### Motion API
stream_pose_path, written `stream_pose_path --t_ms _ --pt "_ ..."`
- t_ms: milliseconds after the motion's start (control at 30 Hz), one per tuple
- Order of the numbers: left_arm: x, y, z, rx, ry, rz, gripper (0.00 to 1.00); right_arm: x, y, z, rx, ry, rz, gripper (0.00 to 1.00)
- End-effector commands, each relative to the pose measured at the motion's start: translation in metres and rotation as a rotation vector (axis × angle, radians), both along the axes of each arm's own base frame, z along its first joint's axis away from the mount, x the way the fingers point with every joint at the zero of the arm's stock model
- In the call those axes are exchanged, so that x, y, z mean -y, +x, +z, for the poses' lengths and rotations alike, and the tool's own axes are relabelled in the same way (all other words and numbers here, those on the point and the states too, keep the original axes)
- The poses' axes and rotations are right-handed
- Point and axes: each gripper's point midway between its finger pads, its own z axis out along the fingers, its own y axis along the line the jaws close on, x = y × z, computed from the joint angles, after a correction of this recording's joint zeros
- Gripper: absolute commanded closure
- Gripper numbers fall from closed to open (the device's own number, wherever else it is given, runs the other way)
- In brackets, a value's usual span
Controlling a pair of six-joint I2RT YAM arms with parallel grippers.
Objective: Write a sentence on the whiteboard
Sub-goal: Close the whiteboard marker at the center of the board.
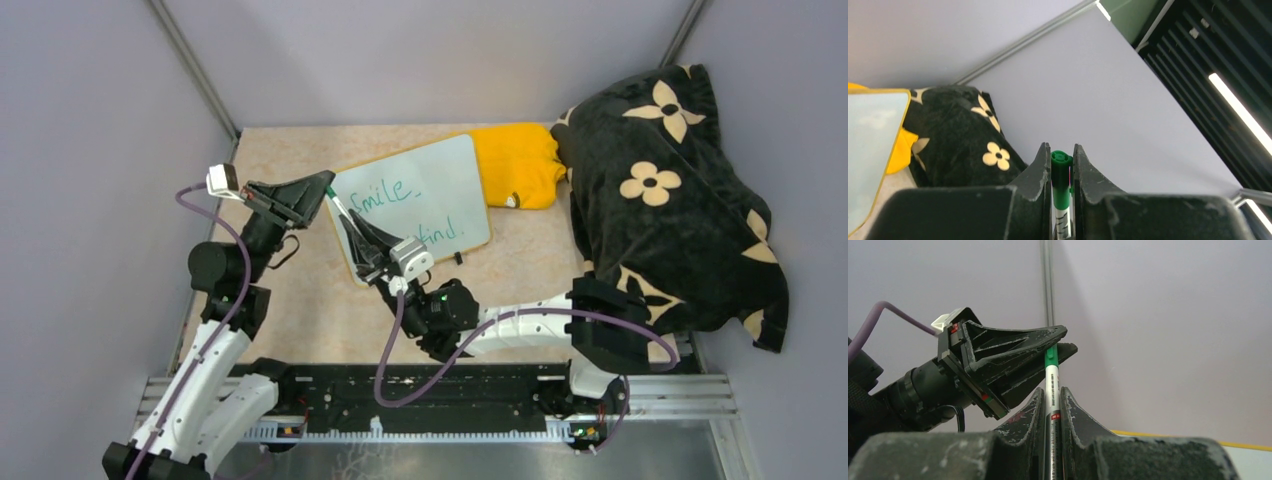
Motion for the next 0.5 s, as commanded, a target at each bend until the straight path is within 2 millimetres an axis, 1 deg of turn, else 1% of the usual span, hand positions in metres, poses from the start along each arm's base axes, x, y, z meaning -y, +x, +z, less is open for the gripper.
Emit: stream_pose_path --t_ms 0,100,133,233,300,367,467 --pt "0.051 -0.048 -0.037 0.003 0.164 -0.295 1.0 0.003 0.004 0.047 0.057 0.106 0.017 1.0" --pt "0.047 -0.048 -0.033 0.02 0.156 -0.263 1.0 0.01 0.002 0.045 0.058 0.101 0.022 1.0" --pt "0.044 -0.048 -0.03 0.03 0.152 -0.246 0.98 0.014 0.0 0.046 0.058 0.103 0.03 1.0" --pt "0.038 -0.049 -0.021 0.063 0.12 -0.204 0.64 0.017 -0.007 0.044 0.066 0.071 0.069 1.0" --pt "0.033 -0.048 -0.015 0.081 0.096 -0.169 0.47 0.022 -0.01 0.042 0.066 0.063 0.085 1.0" --pt "0.029 -0.05 -0.008 0.104 0.085 -0.146 0.37 0.026 -0.012 0.04 0.061 0.056 0.094 1.0" --pt "0.025 -0.052 0.001 0.132 0.081 -0.123 0.32 0.03 -0.016 0.035 0.056 0.03 0.112 1.0"
